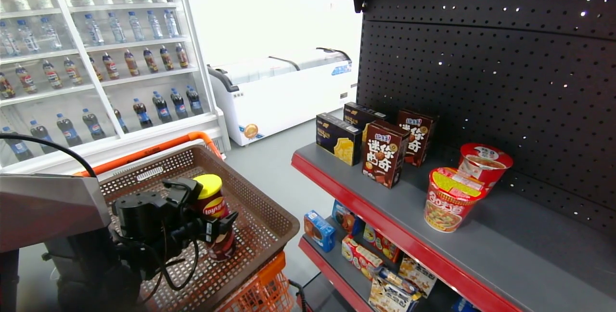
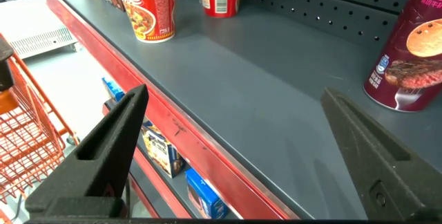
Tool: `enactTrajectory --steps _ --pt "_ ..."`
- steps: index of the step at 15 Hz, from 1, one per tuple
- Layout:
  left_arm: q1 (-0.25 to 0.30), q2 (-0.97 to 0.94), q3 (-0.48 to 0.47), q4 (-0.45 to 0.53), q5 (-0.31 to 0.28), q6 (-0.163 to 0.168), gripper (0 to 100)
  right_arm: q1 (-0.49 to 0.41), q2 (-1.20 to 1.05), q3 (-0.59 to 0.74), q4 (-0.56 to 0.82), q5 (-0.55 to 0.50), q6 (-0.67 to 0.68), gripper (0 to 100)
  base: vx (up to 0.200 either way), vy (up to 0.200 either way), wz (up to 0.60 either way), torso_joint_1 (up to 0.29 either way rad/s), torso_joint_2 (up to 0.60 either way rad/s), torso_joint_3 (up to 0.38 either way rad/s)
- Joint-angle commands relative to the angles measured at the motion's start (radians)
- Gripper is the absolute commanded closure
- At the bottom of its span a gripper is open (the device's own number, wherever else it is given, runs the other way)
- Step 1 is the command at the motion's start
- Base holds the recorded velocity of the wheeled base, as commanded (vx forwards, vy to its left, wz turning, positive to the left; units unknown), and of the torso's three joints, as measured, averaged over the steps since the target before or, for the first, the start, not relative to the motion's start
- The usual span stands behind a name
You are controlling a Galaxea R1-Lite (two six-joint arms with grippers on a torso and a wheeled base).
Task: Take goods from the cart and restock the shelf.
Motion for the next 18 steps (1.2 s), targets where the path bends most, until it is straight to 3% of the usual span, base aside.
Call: enactTrajectory --steps 1,6,8,9,11,12,13,15,16,18 --pt "-0.006 0.004 -0.024 0.001 0.000 0.000 100 0.000 0.000 0.000 -0.001 0.000 0.000 0 0.000 0.000 0.00 0.000 0.00 0.000" --pt "-0.026 -0.002 -0.020 -0.004 0.004 -0.005 100 0.001 0.000 0.000 -0.001 0.000 0.000 0 0.000 0.000 0.00 0.000 0.00 0.000" --pt "-0.039 -0.070 -0.012 0.007 0.081 -0.014 100 0.000 0.000 0.000 0.000 0.000 0.000 0 0.000 0.000 0.00 0.000 0.00 0.000" --pt "-0.039 -0.097 -0.012 0.010 0.087 -0.018 100 0.000 0.000 0.000 0.000 0.000 0.000 0 0.000 0.000 0.00 0.000 0.00 0.000" --pt "-0.030 -0.361 -0.024 0.235 0.104 -0.055 100 0.000 0.000 0.000 -0.001 0.000 0.000 0 0.000 0.000 0.00 0.000 0.00 0.000" --pt "-0.032 -0.499 -0.038 0.413 0.092 -0.071 100 0.000 0.000 0.000 0.000 0.000 0.000 0 0.000 0.000 0.00 0.000 0.00 0.000" --pt "-0.033 -0.574 -0.051 0.507 0.078 -0.086 100 0.000 0.000 0.000 0.000 0.000 0.000 0 0.000 0.000 0.00 0.000 0.00 0.000" --pt "-0.046 -0.812 -0.075 0.818 0.067 -0.153 100 0.000 0.000 0.000 -0.001 0.000 0.000 0 0.000 0.000 0.00 0.000 0.00 0.000" --pt "-0.046 -0.912 -0.078 0.924 0.067 -0.157 100 0.000 0.000 0.000 -0.001 0.000 0.000 0 0.000 0.000 0.00 0.000 0.00 0.000" --pt "-0.043 -1.048 -0.066 1.071 -0.012 -0.161 100 0.000 0.000 0.000 -0.001 0.000 0.000 0 0.000 0.000 0.00 0.000 0.00 0.000"
